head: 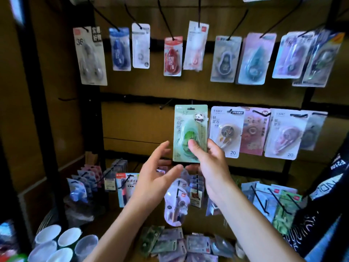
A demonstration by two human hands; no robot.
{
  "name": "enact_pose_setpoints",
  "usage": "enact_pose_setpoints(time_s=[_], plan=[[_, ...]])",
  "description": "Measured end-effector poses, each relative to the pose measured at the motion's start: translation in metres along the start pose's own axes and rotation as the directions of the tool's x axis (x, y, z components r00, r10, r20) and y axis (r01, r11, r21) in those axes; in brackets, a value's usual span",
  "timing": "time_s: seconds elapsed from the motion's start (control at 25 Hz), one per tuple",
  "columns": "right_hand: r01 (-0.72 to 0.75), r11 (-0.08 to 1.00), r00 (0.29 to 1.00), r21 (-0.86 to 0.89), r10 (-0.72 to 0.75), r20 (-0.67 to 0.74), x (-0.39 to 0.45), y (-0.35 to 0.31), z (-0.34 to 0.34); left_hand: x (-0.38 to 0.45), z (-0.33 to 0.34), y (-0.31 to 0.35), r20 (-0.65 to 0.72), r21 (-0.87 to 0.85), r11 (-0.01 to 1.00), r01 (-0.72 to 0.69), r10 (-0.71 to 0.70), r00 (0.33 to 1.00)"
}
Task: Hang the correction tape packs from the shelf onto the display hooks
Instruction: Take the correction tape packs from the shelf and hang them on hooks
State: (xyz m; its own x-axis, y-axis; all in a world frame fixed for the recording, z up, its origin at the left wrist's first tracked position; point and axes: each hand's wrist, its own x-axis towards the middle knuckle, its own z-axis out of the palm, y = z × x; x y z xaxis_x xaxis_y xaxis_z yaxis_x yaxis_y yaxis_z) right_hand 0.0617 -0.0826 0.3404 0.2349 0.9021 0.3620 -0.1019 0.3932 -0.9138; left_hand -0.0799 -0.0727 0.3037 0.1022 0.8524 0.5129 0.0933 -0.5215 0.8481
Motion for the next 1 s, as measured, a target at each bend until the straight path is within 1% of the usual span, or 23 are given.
enact_pose_setpoints(time_s=[0.08,0.12,0.2,0.32,0.56,0.64,0.72,0.8,0.84,0.92,0.96,1.0], plan=[[-0.017,0.999,0.999,0.038,0.018,-0.041,0.009,-0.002,0.005,0.001,0.002,0.005,0.1,0.098,0.994,-0.056,0.046,0.994],[-0.028,0.998,0.997,0.057,0.032,-0.065,0.013,-0.002,0.007,0.001,0.003,0.007,0.107,0.118,0.991,-0.061,0.048,0.993],[-0.044,0.996,0.993,0.084,0.052,-0.102,0.02,0.0,0.009,0.002,0.004,0.007,0.077,0.125,0.99,-0.066,0.057,0.995],[-0.066,0.996,0.988,0.06,0.074,-0.135,0.029,0.007,0.011,0.003,0.002,0.0,0.057,0.113,0.992,-0.063,0.057,0.997],[-0.128,0.992,0.979,-0.006,0.125,-0.158,0.059,0.018,0.007,-0.002,0.001,-0.018,-0.005,0.102,0.994,0.051,-0.05,0.999],[-0.159,0.987,0.976,-0.008,0.156,-0.155,0.066,0.018,0.007,-0.008,0.0,-0.025,-0.013,0.073,0.992,0.103,-0.102,0.995],[-0.221,0.975,0.963,0.006,0.219,-0.156,0.066,0.022,0.003,-0.018,-0.004,-0.038,-0.047,0.018,0.984,0.179,-0.178,0.983],[-0.274,0.961,0.944,0.032,0.275,-0.184,0.051,0.033,-0.007,-0.034,-0.009,-0.06,-0.095,-0.041,0.963,0.265,-0.268,0.959],[-0.293,0.954,0.932,0.059,0.299,-0.206,0.036,0.046,-0.014,-0.046,-0.011,-0.078,-0.122,-0.067,0.943,0.327,-0.333,0.935],[-0.293,0.936,0.913,0.194,0.334,-0.233,-0.003,0.082,-0.032,-0.065,-0.011,-0.111,-0.176,-0.12,0.884,0.452,-0.467,0.866],[-0.328,0.908,0.894,0.261,0.388,-0.225,-0.03,0.11,-0.038,-0.075,-0.01,-0.133,-0.199,-0.131,0.843,0.521,-0.538,0.82],[-0.404,0.867,0.859,0.292,0.469,-0.204,-0.056,0.14,-0.041,-0.084,-0.008,-0.155,-0.214,-0.139,0.801,0.583,-0.599,0.772]])
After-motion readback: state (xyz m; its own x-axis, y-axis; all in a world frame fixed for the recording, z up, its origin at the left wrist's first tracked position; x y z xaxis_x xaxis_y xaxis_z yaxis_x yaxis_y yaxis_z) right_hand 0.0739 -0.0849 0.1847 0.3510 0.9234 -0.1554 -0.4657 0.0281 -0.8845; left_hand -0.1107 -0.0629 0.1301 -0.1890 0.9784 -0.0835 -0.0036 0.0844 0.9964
